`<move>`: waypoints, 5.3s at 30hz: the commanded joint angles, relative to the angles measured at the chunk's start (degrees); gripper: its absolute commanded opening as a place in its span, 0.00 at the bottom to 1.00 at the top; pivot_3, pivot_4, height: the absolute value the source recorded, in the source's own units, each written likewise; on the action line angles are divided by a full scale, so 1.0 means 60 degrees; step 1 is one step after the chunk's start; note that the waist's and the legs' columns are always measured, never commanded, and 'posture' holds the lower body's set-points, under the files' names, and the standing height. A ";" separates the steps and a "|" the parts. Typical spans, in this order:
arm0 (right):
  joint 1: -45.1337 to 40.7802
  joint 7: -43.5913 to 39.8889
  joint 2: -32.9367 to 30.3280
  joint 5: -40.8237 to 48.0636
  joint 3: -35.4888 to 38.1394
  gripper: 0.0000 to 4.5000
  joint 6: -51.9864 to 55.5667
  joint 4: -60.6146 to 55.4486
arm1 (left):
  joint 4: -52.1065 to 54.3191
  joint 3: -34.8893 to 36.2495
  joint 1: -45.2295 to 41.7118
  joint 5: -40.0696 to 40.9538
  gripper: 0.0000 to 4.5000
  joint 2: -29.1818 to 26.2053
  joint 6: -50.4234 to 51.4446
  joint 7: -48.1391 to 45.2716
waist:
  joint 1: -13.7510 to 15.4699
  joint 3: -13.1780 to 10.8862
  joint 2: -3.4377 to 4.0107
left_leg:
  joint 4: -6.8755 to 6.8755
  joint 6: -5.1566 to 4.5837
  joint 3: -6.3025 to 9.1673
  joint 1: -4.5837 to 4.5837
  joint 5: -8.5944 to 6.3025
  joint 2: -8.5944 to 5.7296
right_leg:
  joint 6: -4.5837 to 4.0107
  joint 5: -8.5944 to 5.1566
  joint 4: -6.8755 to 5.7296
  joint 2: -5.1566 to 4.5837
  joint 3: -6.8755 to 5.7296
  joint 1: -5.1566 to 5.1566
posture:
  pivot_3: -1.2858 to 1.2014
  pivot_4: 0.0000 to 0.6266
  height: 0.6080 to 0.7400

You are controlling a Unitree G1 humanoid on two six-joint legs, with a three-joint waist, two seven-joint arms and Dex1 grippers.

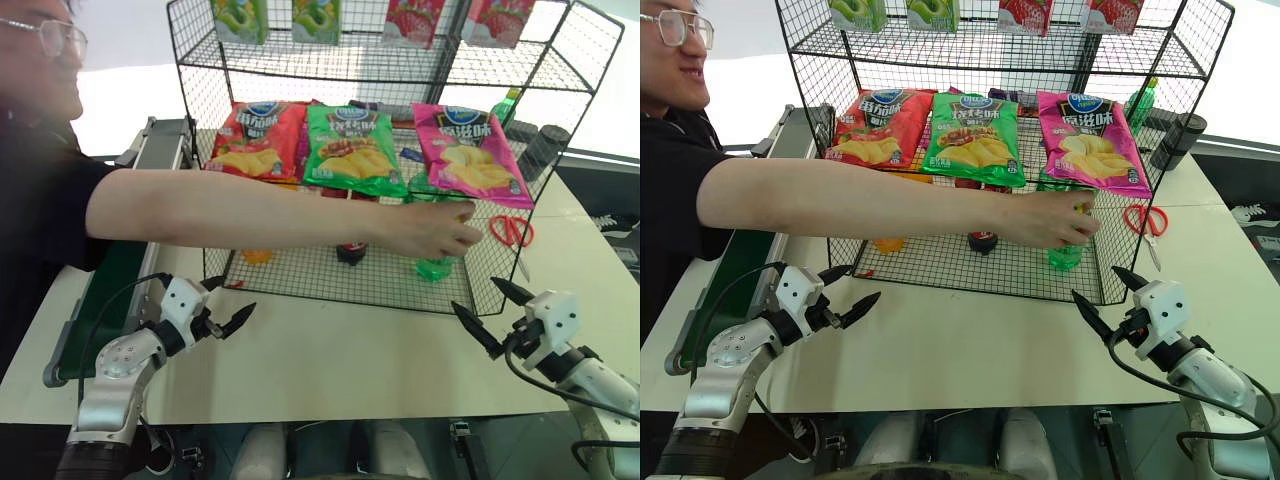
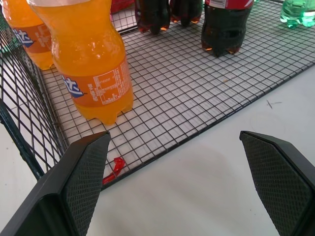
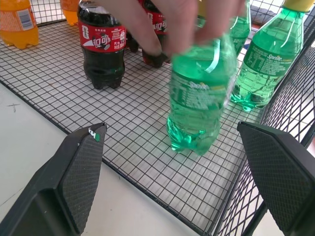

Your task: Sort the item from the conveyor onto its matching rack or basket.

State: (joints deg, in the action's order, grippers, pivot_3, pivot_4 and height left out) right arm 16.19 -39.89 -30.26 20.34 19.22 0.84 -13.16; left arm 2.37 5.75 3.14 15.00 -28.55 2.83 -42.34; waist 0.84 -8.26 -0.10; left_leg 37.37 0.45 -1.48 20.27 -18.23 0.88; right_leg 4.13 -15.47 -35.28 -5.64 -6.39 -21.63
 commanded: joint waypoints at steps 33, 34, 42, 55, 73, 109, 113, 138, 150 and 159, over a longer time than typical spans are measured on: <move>-0.0458 0.0263 0.0089 -0.0080 -0.0671 0.98 -0.0143 -0.0310 | 0.0359 0.0018 0.0059 0.0054 1.00 0.0261 -0.0378 0.0141 | -0.0001 0.0001 0.0000 | 0.0002 0.0000 0.0000 0.0001 0.0000 0.0000 | 0.0000 0.0000 0.0000 0.0000 -0.0001 0.0001 | 0.52 0.24 0.88; -0.0527 0.0229 0.0086 -0.0086 -0.0718 0.98 -0.0153 -0.0248 | 0.0395 0.0050 0.0089 0.0067 1.00 0.0269 -0.0370 0.0178 | -0.0003 0.0001 0.0000 | 0.0002 0.0000 0.0000 0.0001 0.0000 0.0000 | 0.0000 0.0000 -0.0001 0.0000 -0.0001 0.0001 | 0.52 0.24 0.88; -0.1266 -0.0092 0.0071 -0.0153 -0.1088 0.98 -0.0253 0.0439 | 0.0922 0.0408 0.0454 0.0215 1.00 0.0240 -0.0197 0.0591 | -0.0008 0.0001 -0.0002 | 0.0005 0.0000 0.0000 0.0000 0.0000 0.0000 | 0.0000 0.0000 -0.0002 0.0000 -0.0001 0.0002 | 0.52 0.24 0.88; -0.1552 -0.0139 0.0171 -0.0217 -0.1339 0.98 -0.0231 0.0473 | 0.0973 0.0461 0.0359 0.0200 1.00 0.0289 -0.0075 0.0827 | -0.0001 0.0002 0.0000 | 0.0007 0.0000 0.0002 0.0001 0.0000 0.0000 | 0.0000 0.0000 -0.0002 0.0000 -0.0002 0.0002 | 0.52 0.24 0.88; -0.2442 -0.0628 0.0456 -0.0078 -0.2410 0.98 0.0001 0.0503 | 0.1444 0.3756 0.1416 0.2393 1.00 0.0875 0.0663 0.2194 | 0.0013 0.0004 -0.0005 | 0.0007 0.0001 0.0004 0.0002 0.0000 0.0004 | 0.0000 0.0000 0.0000 -0.0001 -0.0004 0.0001 | 0.52 0.24 0.88; -0.2015 -0.0983 0.1571 0.0698 -0.4711 0.98 0.1167 -0.1302 | -0.1301 0.3774 -0.0459 0.0976 1.00 0.1548 -0.1706 0.4137 | -0.0013 0.0049 -0.0086 | 0.0009 0.0002 0.0010 0.0011 -0.0001 0.0002 | 0.0001 0.0001 0.0002 -0.0005 -0.0014 -0.0003 | 0.52 0.24 0.88; -0.2038 -0.0950 0.1647 0.0643 -0.4760 0.98 0.1098 -0.1282 | -0.1202 0.3718 -0.0455 0.0930 1.00 0.1548 -0.1705 0.4228 | -0.0012 0.0049 -0.0086 | 0.0009 0.0002 0.0010 0.0009 -0.0001 0.0002 | 0.0001 0.0001 0.0001 -0.0006 -0.0014 -0.0003 | 0.52 0.24 0.88; -0.1855 -0.0987 0.1701 0.0901 -0.4919 0.98 0.1206 -0.1641 | -0.0784 0.4266 0.0019 0.1276 1.00 0.1645 -0.1749 0.5002 | -0.0011 0.0048 -0.0084 | 0.0006 0.0003 0.0010 0.0012 -0.0002 0.0002 | 0.0001 0.0001 0.0003 -0.0022 -0.0016 -0.0008 | 0.52 0.24 0.88; -0.2033 -0.0872 0.1700 0.1083 -0.4934 0.98 0.1406 -0.1744 | -0.0860 0.4267 -0.0076 0.1229 1.00 0.1578 -0.1709 0.5053 | -0.0009 0.0048 -0.0084 | 0.0004 0.0003 0.0010 0.0014 -0.0002 0.0002 | 0.0001 0.0001 0.0004 -0.0023 -0.0015 -0.0010 | 0.52 0.24 0.88; -0.2141 -0.0834 0.1700 0.1119 -0.4908 1.00 0.1516 -0.1748 | -0.0320 0.4106 0.0132 0.1099 0.60 0.1550 -0.1743 0.4930 | -0.0001 0.0047 -0.0083 | 0.0003 0.0003 0.0010 0.0014 -0.0002 0.0001 | 0.0001 0.0001 0.0004 -0.0026 -0.0016 -0.0010 | 0.52 0.24 0.88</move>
State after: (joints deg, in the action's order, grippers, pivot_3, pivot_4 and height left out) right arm 4.01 -44.83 -20.39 26.06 -10.43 10.29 -21.24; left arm -3.48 30.40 3.97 21.84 -18.47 -6.63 -12.30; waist 0.83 -7.98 -0.59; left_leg 37.39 0.47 -1.42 20.36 -18.24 0.89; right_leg 4.13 -15.47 -35.25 -5.80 -6.49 -21.69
